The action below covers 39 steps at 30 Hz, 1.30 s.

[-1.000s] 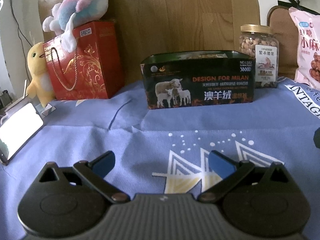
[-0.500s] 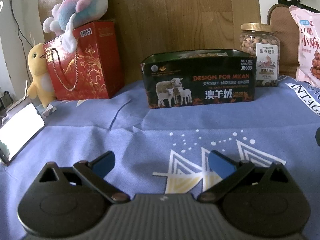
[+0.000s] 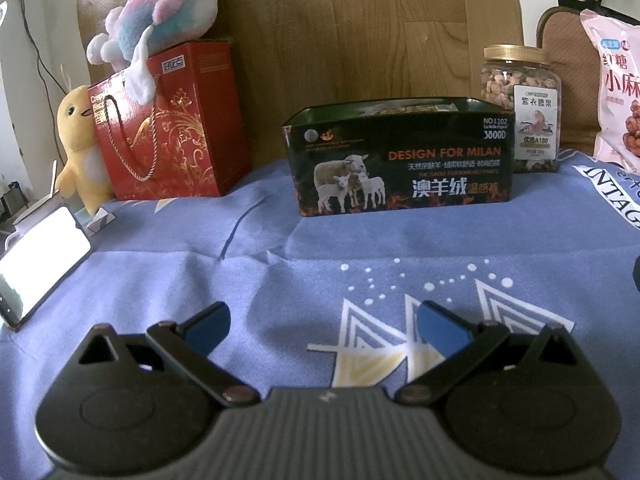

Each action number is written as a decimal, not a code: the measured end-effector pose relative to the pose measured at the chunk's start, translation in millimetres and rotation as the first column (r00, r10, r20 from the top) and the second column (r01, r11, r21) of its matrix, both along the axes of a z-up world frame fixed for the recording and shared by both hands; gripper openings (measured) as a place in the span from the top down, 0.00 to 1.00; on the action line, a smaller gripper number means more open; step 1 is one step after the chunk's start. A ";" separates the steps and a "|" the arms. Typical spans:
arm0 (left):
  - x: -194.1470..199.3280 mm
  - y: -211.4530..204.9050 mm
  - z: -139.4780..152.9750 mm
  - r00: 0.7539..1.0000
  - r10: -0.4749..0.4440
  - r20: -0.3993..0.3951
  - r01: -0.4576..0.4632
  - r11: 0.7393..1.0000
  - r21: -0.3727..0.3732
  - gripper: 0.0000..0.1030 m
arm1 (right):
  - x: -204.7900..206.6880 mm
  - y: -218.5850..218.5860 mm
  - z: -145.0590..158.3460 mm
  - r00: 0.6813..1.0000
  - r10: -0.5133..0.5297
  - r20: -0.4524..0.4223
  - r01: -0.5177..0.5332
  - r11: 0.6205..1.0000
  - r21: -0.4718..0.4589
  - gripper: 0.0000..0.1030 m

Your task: Organize snacks

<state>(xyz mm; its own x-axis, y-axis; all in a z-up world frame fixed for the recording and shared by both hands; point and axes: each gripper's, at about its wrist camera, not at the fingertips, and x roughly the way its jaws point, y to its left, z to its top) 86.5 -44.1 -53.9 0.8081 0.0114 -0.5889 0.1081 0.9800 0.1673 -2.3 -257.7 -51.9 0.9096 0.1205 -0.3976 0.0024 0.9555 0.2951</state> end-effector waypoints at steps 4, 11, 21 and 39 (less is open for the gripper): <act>-0.2 0.6 -0.1 1.000 0.002 0.000 -0.002 1.000 0.000 0.00 | 0.0 -0.1 0.0 1.000 0.000 0.000 0.000 1.000 0.000 0.11; -0.1 0.9 0.0 1.000 0.002 0.000 -0.002 1.000 0.001 0.00 | 0.0 -0.3 0.1 1.000 0.002 0.000 -0.002 1.000 0.000 0.11; -0.6 0.7 -0.3 1.000 0.015 0.002 -0.015 1.000 0.021 0.00 | 0.4 -0.2 0.5 1.000 0.003 -0.001 -0.003 1.000 -0.001 0.11; -15.8 -1.2 14.2 0.997 0.077 -0.009 -0.076 0.991 0.106 0.00 | -3.1 -0.4 2.1 1.000 0.012 0.013 -0.012 1.000 0.003 0.11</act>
<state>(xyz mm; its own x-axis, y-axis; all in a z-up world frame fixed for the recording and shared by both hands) 70.7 -45.4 -39.7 0.7949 0.1359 -0.5914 0.0360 0.9623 0.2696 -5.5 -258.1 -49.8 0.9130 0.1332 -0.3857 -0.0133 0.9544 0.2982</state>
